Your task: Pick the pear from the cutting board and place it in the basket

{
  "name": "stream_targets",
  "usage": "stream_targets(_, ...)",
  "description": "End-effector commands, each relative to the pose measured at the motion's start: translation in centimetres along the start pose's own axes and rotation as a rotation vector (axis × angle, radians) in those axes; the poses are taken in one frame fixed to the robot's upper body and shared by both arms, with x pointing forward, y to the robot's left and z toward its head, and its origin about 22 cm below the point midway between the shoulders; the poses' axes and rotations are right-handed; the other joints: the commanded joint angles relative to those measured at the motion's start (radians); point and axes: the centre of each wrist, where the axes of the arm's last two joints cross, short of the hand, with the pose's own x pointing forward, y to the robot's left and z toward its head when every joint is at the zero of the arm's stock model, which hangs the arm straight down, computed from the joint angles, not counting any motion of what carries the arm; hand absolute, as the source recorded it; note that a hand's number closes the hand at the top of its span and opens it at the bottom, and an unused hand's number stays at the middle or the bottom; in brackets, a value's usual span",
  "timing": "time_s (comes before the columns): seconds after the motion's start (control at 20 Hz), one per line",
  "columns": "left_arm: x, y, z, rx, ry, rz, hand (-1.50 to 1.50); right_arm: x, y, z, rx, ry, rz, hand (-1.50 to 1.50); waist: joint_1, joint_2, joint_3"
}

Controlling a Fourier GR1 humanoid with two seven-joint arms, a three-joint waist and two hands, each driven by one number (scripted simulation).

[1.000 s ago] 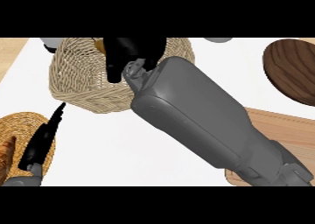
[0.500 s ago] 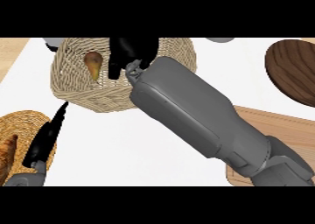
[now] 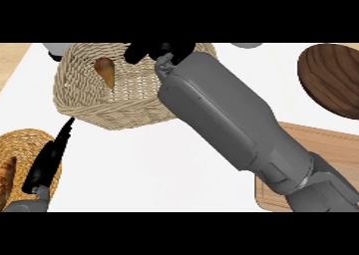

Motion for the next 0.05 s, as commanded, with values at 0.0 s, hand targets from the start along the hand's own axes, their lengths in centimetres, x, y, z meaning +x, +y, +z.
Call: stream_targets(0.0,0.56,0.08,0.07,0.017,0.012,0.008,0.0,-1.76,-1.73,-1.42,-0.082,0.149,-0.111,-1.5,-0.027,-0.008,0.001)
